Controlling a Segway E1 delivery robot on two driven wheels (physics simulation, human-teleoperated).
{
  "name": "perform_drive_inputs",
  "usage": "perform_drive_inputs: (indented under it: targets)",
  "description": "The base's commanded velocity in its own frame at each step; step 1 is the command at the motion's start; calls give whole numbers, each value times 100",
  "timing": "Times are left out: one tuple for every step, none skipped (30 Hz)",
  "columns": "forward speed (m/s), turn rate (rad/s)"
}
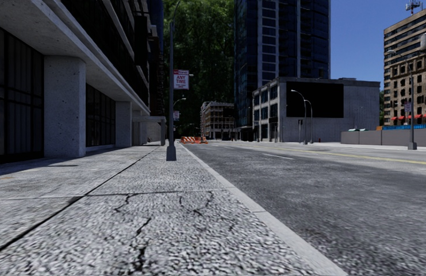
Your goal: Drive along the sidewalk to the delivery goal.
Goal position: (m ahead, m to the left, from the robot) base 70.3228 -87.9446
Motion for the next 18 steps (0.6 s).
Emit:
perform_drive_inputs:
  targets:
    - [108, 59]
    - [115, 59]
    - [121, 61]
    - [121, 61]
    - [123, 66]
    - [124, 67]
    - [125, 67]
    - [125, 67]
    - [125, 67]
    - [126, 67]
    - [128, 67]
    - [128, 67]
    - [131, 67]
    - [133, 67]
    - [137, 67]
    - [140, 67]
    - [140, 67]
    - [144, 67]
